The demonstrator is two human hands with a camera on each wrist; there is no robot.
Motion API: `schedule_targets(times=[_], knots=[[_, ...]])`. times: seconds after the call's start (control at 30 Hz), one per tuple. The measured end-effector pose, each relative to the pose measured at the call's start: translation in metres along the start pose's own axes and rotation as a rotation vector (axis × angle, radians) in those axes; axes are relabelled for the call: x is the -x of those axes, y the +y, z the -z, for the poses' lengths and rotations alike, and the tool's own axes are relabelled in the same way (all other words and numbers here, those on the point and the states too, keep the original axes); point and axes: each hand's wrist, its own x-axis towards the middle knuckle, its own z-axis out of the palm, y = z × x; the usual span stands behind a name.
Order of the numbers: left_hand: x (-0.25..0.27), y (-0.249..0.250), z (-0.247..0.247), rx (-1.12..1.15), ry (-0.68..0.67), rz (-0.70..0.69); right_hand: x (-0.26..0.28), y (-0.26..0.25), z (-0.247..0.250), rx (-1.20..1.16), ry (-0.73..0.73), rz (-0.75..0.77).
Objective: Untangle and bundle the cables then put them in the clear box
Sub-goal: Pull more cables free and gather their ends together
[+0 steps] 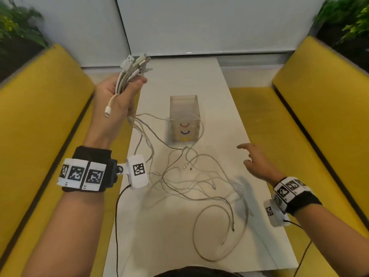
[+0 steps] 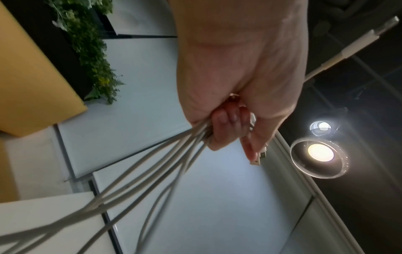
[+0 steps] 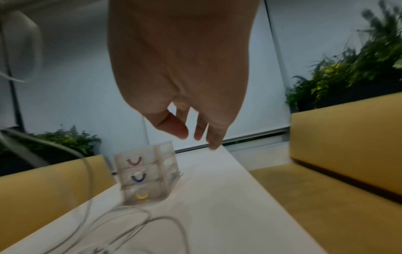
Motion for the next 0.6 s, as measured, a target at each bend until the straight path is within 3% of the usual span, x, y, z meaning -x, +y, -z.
schedule_targets(times=[0.07,0.2,0.27,0.33,0.43,0.6], knots=[[0.0,0.001,-0.004,-0.028,0.012,-0.007,0.012,-0.009,-0.011,-0.098,-0.054,-0.001],[-0.004,0.005,-0.002,-0.037,0.061,-0.02,0.048,-0.011,-0.045,-0.049,-0.562,-0.158],[-0.009,0.007,0.002,-0.016,0.11,0.006,0.07,-0.007,-0.072,0.084,-0.713,-0.244],[-0.013,0.009,0.008,-0.008,0.132,0.006,0.091,-0.001,-0.1,0.241,-0.714,-0.307],[-0.018,0.01,0.016,-0.011,0.129,-0.015,0.107,0.004,-0.125,0.27,-0.593,-0.345],[-0.019,0.006,0.018,-0.036,0.126,-0.011,0.096,0.013,-0.118,0.411,-0.482,-0.348]])
